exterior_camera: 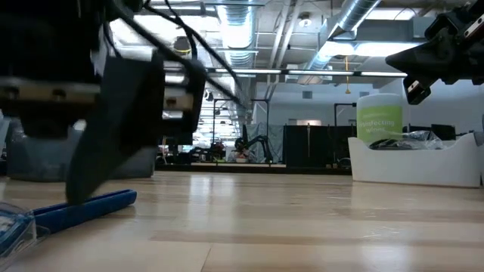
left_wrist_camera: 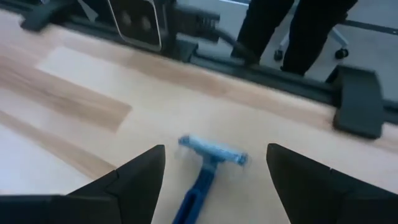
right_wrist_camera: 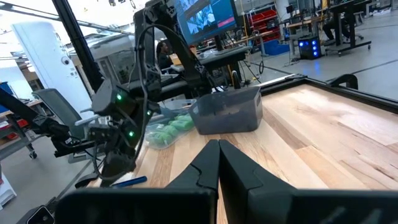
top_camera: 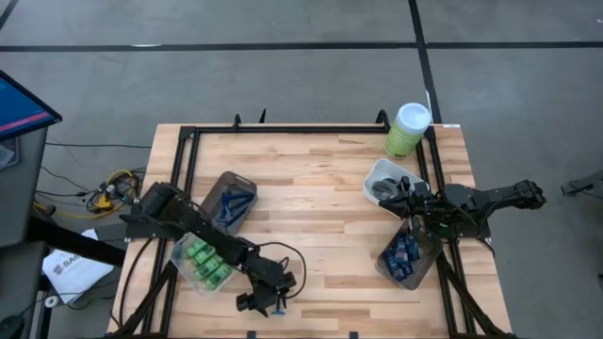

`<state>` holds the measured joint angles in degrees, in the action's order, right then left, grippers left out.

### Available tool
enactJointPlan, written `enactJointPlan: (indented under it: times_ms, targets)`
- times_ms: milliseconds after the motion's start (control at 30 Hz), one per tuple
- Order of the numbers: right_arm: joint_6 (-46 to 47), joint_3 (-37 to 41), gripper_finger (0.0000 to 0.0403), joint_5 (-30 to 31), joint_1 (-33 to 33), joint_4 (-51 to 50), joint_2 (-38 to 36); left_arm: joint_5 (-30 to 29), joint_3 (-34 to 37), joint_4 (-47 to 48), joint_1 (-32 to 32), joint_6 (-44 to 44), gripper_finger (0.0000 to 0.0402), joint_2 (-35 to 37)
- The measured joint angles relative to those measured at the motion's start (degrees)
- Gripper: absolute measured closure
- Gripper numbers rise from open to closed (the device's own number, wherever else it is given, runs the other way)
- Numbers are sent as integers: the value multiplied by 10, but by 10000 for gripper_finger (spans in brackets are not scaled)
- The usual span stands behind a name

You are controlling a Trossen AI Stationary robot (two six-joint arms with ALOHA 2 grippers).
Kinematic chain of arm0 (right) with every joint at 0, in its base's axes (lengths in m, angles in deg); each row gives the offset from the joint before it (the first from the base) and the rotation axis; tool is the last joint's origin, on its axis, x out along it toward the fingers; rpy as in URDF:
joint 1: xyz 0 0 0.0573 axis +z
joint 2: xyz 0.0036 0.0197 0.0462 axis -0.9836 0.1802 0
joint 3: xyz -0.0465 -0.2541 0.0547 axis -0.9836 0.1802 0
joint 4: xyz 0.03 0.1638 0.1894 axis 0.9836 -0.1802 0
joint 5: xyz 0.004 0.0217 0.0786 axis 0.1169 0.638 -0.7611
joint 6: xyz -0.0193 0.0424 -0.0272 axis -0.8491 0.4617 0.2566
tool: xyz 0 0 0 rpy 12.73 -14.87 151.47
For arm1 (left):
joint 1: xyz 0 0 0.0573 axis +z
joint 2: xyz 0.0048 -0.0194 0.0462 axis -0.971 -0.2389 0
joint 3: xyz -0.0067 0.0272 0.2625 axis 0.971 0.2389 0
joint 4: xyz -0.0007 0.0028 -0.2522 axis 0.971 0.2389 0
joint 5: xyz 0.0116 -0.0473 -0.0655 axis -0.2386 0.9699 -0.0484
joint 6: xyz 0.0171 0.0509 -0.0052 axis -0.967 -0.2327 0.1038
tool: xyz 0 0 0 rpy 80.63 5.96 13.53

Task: Pick & Place Travel size toiletries
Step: Put the blue razor into the left black bin

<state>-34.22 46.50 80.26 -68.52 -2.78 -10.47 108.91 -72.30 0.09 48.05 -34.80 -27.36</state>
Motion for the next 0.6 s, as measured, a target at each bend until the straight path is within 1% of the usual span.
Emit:
enactJointPlan:
  times_ms: [167,267,500,600]
  targets:
    - [0,0,403,0,0,0,0,2,0,-14,1,2,126,-28]
    - [0,0,403,0,0,0,0,1,0,-13,-1,6,144,-28]
    - [0,0,403,0,0,0,0,0,0,-12,-1,15,243,-27]
    - [0,0,403,0,0,0,0,-2,0,-13,-1,15,278,-27]
